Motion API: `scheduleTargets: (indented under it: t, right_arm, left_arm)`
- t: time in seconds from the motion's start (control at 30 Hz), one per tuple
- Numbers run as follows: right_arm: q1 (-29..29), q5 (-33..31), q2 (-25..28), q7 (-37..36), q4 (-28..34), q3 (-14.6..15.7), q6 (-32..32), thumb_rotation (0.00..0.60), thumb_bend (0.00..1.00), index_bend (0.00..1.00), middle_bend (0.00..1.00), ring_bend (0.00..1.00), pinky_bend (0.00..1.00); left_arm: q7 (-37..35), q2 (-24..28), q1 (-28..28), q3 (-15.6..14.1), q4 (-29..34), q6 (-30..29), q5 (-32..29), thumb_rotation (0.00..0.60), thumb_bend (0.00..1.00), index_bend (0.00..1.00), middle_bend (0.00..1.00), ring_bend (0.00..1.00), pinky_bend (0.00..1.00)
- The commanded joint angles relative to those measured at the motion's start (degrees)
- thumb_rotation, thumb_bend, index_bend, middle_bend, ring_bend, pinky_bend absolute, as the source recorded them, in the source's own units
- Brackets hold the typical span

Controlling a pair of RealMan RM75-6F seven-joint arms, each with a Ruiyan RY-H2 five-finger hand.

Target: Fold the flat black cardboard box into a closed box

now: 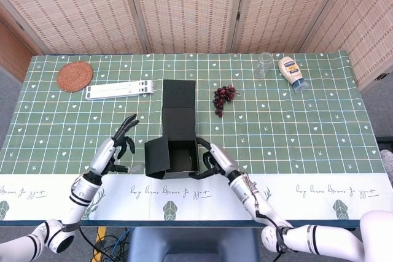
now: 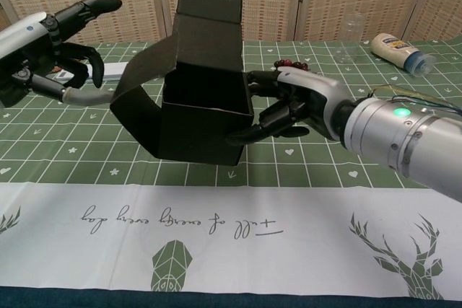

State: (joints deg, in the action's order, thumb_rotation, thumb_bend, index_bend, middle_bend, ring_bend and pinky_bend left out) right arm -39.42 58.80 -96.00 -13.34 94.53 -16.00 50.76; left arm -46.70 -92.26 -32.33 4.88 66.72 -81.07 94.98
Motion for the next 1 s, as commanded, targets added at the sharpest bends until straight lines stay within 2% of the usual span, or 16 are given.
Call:
scheduleTargets:
  t: [0.03, 0.27, 0.43, 1.0]
  right_arm:
    - [-1.0, -2.3, -1.1, 2.0, -0.5, -0.4, -0.4, 0.6, 0.24, 0.44, 0.53, 0.8, 1.0]
    - [-2.3, -6.2, -3.0, 5.1, -2.3, -0.5, -0.8, 0.6, 0.24, 0.44, 0.53, 0.8, 1.0]
    - [-2.8, -7.5, -4.4, 6.8, -3.8, -0.1, -0.9, 0.6, 0.24, 0.44, 0.53, 0.8, 1.0]
    - [-3.3, -8.4, -8.5, 10.7, -9.3, 1.4, -1.1, 0.6, 0.24, 0.44, 0.53, 0.8, 1.0]
  left_arm:
    - [1.1, -2.7, -0.6, -1.1, -4.5, -1.6, 2.2, 0.6, 0.1, 0.13, 0.0, 0.59, 0.85]
    - [0.2, -8.4, -1.4, -2.1, -14.6, -4.4, 4.0, 0.6, 0.1, 0.2, 0.04, 0.61, 0.85]
    - [-2.2, -11.5, -1.6, -2.4, -19.4, -5.2, 3.6, 0.6, 0.1, 0.23, 0.08, 0.62, 0.85]
    - [-5.2, -20.3, -1.4, -6.1, -36.4, -7.4, 4.6, 0.6, 0.1, 0.36, 0.23, 0.68, 0.85]
